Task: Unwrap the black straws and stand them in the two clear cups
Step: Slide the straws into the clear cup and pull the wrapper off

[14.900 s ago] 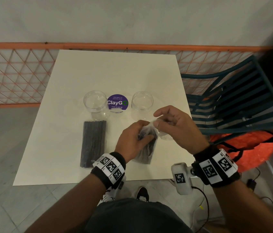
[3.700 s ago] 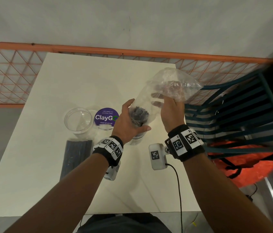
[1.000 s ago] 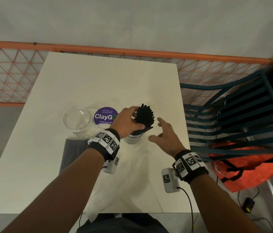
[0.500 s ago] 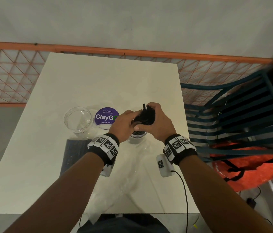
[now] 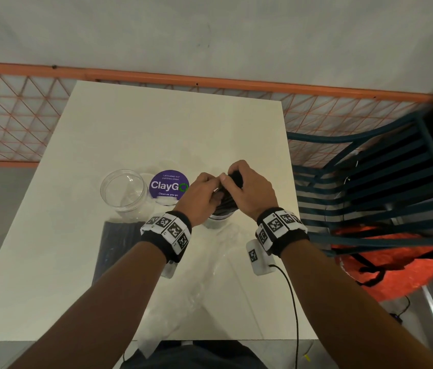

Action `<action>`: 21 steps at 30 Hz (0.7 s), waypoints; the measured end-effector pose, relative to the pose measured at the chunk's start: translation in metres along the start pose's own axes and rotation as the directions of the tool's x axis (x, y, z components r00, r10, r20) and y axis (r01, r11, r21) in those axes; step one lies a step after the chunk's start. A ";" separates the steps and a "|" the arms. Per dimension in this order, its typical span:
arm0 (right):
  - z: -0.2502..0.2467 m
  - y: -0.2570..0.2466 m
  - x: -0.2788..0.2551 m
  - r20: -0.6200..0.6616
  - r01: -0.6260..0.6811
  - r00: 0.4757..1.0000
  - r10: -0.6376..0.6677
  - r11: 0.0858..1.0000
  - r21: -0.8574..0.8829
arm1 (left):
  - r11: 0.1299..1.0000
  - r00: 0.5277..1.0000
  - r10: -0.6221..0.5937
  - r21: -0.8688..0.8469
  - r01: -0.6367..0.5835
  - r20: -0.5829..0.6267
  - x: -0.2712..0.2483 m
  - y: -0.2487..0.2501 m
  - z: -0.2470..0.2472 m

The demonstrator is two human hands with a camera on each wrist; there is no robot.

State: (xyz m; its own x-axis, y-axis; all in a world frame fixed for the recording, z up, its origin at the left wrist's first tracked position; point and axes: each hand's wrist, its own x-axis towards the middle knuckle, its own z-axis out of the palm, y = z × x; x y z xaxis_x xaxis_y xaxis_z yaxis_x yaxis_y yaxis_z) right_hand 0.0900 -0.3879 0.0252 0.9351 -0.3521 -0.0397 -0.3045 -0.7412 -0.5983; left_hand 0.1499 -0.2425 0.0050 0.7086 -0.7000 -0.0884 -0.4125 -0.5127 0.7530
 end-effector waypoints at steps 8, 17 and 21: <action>0.001 0.004 0.005 -0.023 -0.066 0.998 0.067 0.997 0.048 | 0.887 0.994 -0.012 0.460 -0.040 0.108 -0.006 0.002 0.000; -0.005 0.008 -0.003 0.033 0.064 0.998 -0.061 0.992 -0.106 | 0.953 0.998 -0.035 0.301 0.016 0.058 0.007 0.003 0.012; 0.002 0.011 -0.002 0.016 0.201 0.980 -0.200 0.978 -0.050 | 0.962 0.998 -0.047 0.270 0.031 0.052 0.013 -0.003 0.014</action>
State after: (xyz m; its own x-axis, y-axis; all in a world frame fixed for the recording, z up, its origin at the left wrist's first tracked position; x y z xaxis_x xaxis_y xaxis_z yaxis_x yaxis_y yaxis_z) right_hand 0.0850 -0.3941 0.0177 0.9800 -0.1872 0.0679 -0.1191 -0.8242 -0.5536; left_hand 0.1521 -0.2572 -0.0076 0.6966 -0.7000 -0.1572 -0.5294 -0.6494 0.5458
